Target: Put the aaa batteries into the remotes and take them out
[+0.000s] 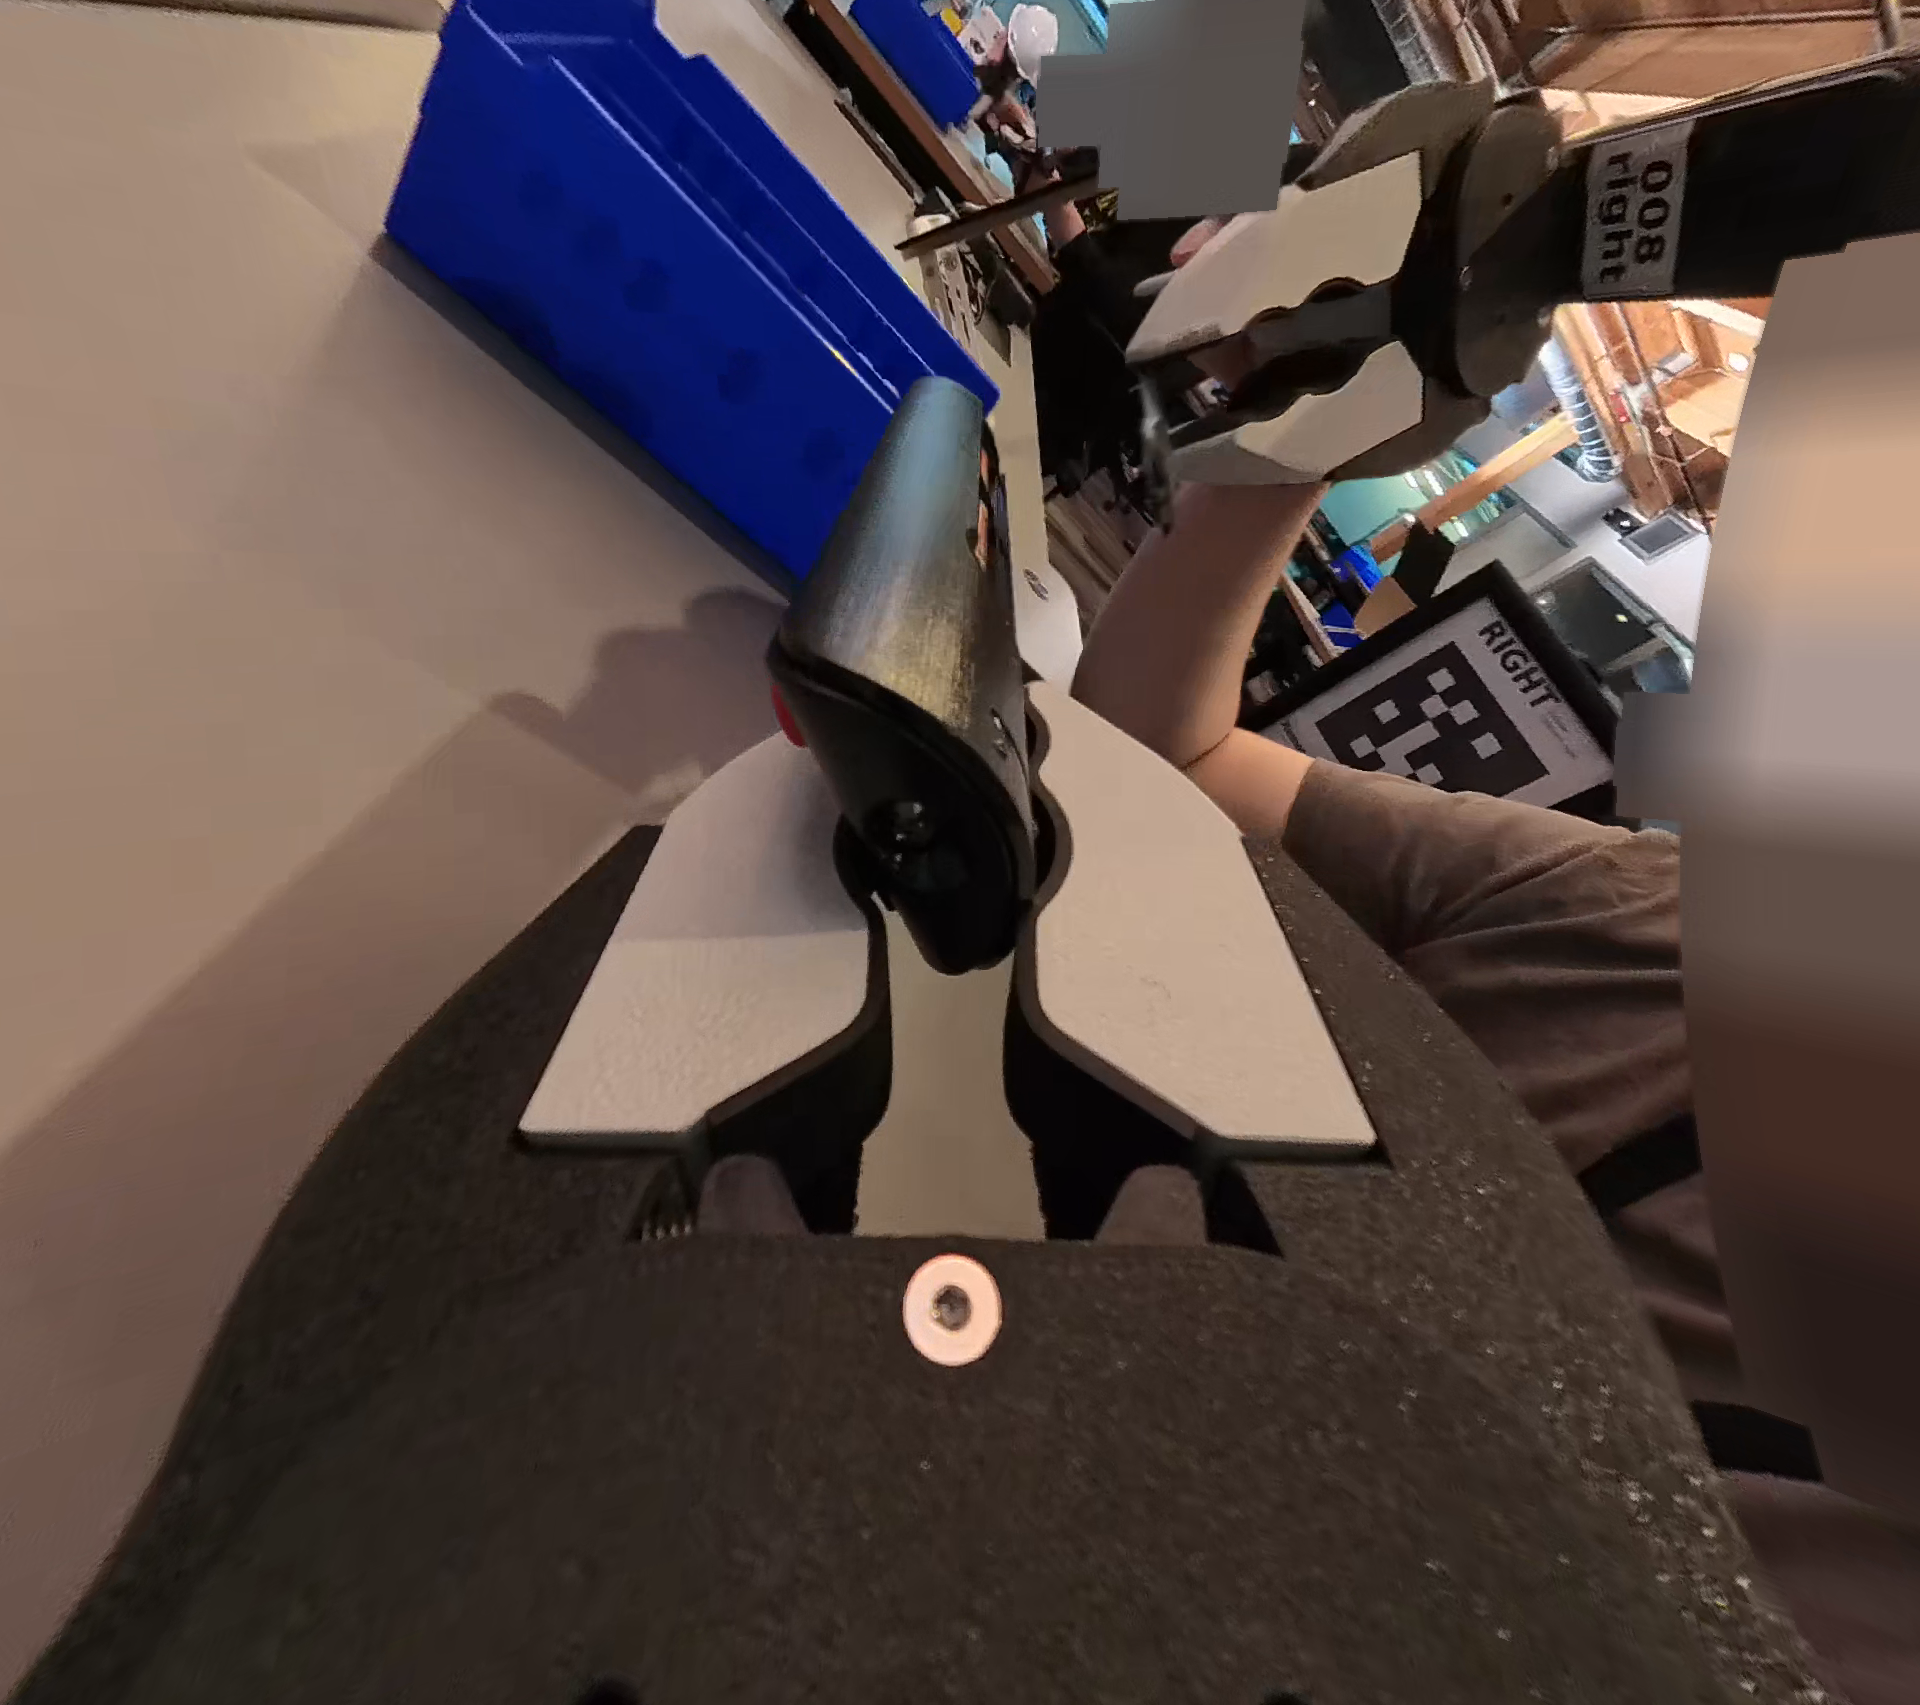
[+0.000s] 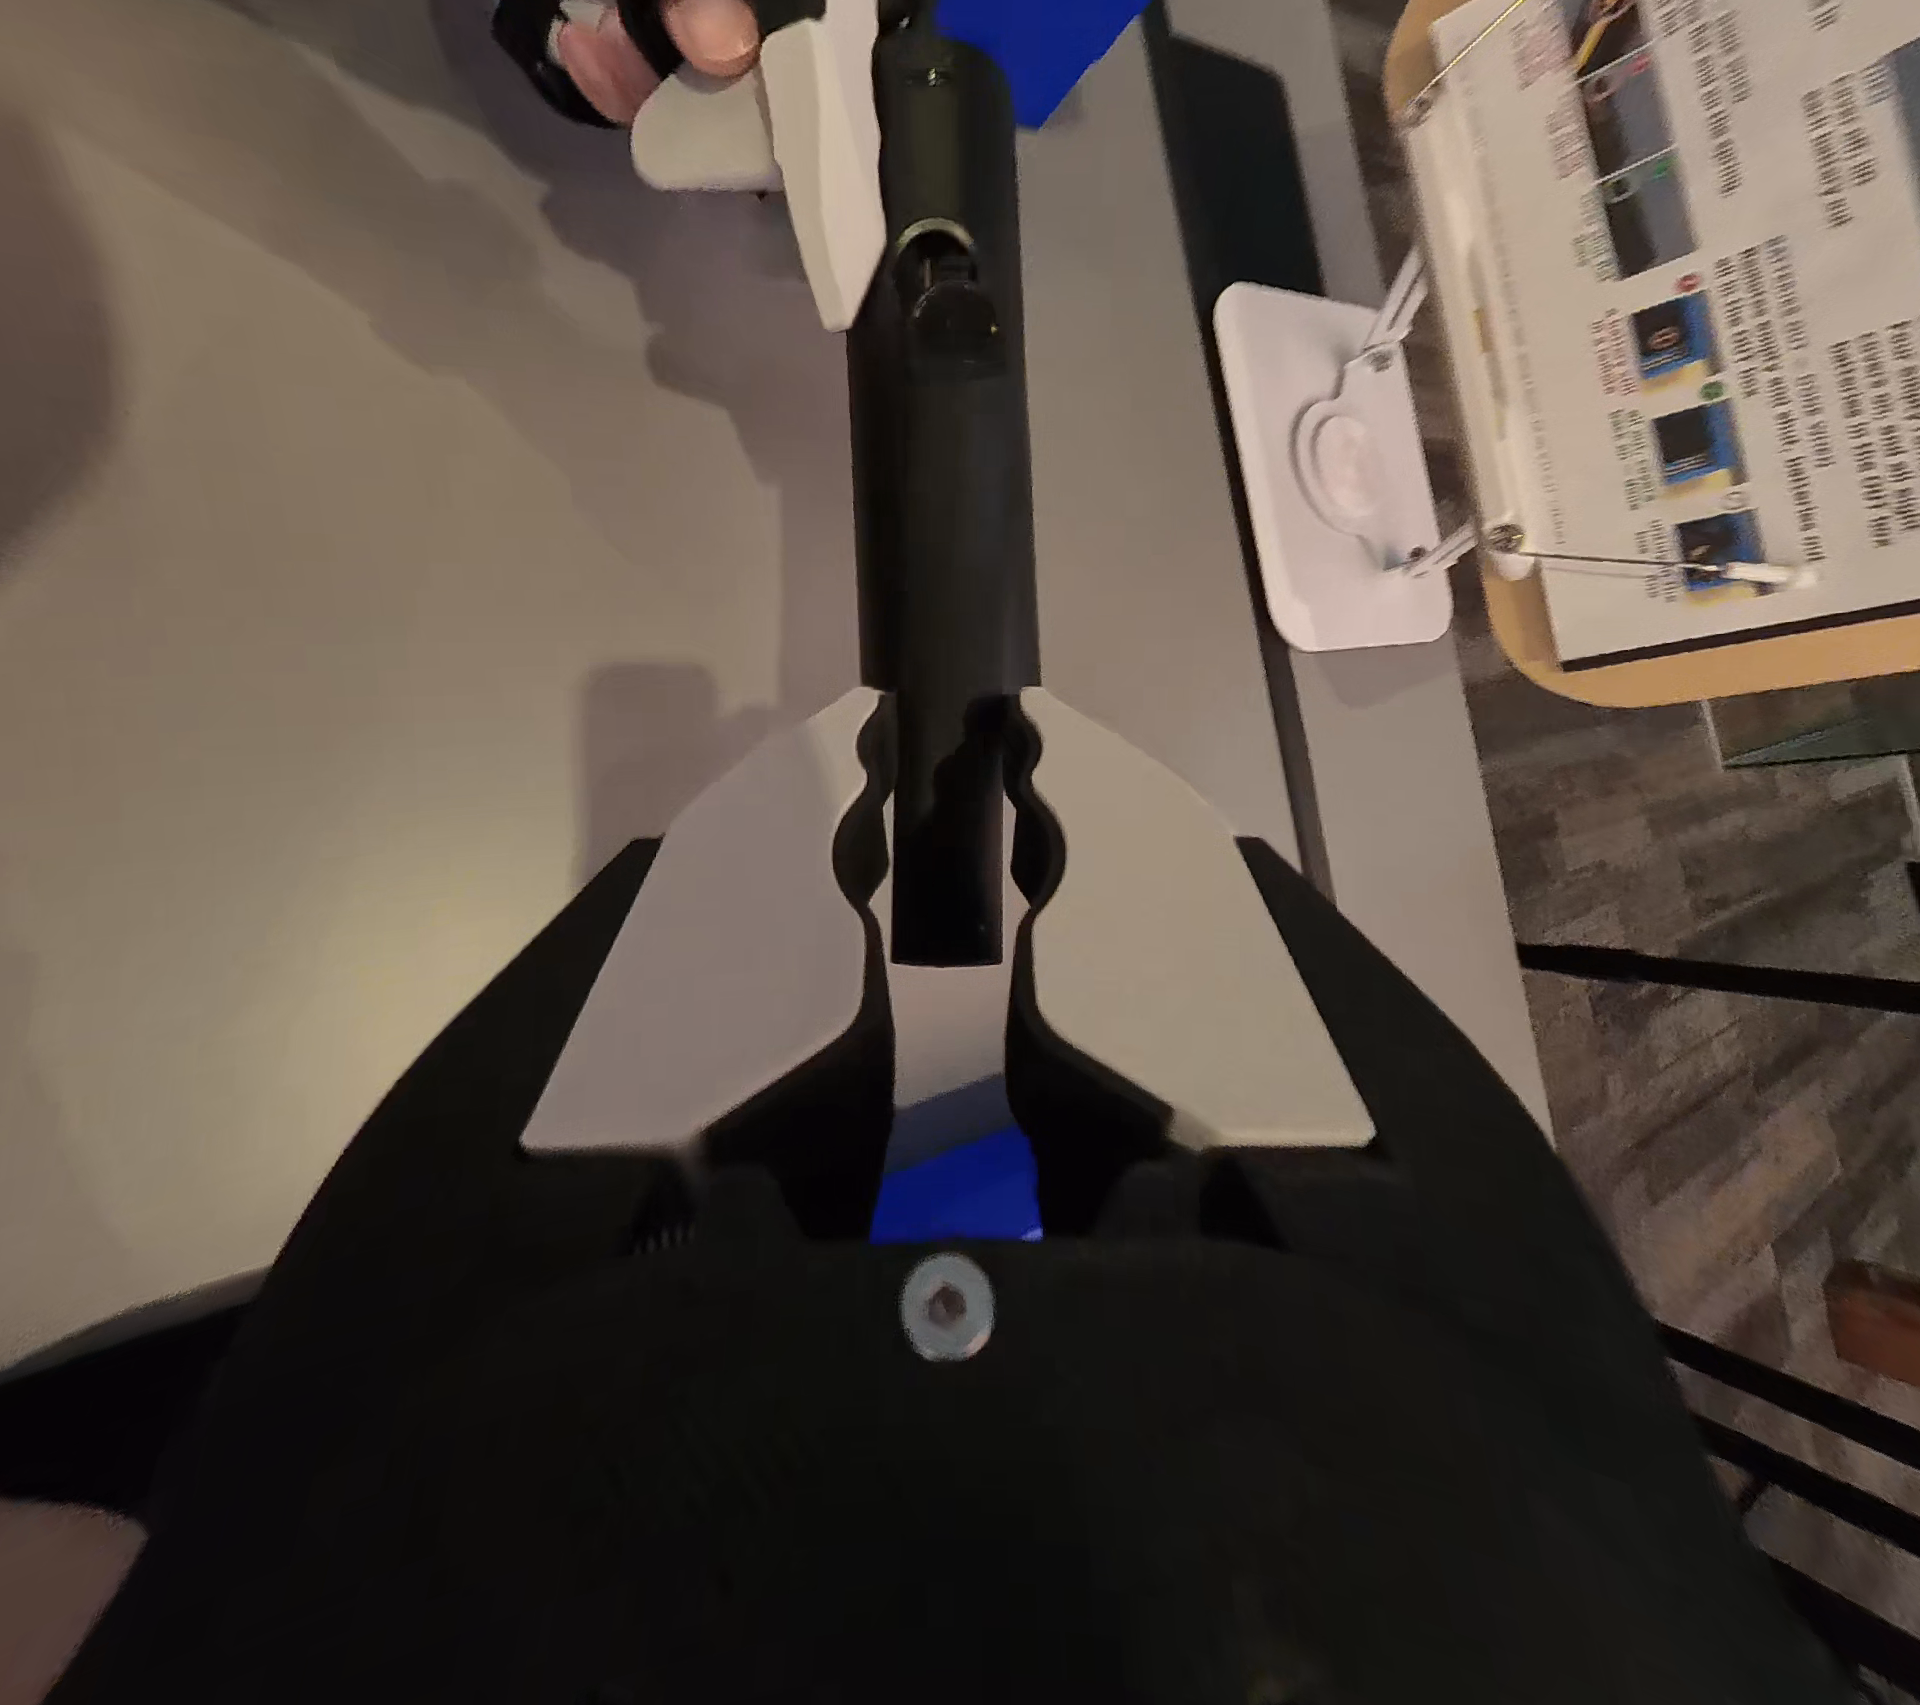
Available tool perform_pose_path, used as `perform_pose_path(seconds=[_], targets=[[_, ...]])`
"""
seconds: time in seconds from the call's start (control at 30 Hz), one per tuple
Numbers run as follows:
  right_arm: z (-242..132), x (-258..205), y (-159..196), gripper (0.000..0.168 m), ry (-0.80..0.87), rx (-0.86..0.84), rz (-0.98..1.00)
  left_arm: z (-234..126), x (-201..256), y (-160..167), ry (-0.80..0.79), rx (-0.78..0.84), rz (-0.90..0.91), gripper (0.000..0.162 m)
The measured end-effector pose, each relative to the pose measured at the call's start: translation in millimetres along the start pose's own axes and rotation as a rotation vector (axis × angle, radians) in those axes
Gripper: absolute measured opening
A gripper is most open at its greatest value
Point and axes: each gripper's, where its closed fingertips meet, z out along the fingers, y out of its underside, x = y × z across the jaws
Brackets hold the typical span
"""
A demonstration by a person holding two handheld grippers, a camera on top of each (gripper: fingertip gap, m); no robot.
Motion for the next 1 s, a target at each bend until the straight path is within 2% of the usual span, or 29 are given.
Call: perform_pose_path(seconds=[0.13, 0.37, 0.6, 1.0], targets=[[9, -1, 12, 0.021, -0.02, -0.06, 0.009, 5, -1, 5, 0.059, 0.003, -0.057, 0.021], [16, -2, 19, 0.021, -0.05, -0.081, 0.027, 4, 0, 4, 0.072, 0.007, -0.056, 0.021], [19, -7, 16, 0.021, -0.081, -0.065, 0.036, 4, 4, 4, 0.084, 0.002, -0.049, 0.021], [31, -17, 21, 0.021, -0.104, -0.154, 0.04, 13, -1, 15, 0.071, -0.041, -0.065, 0.021]])
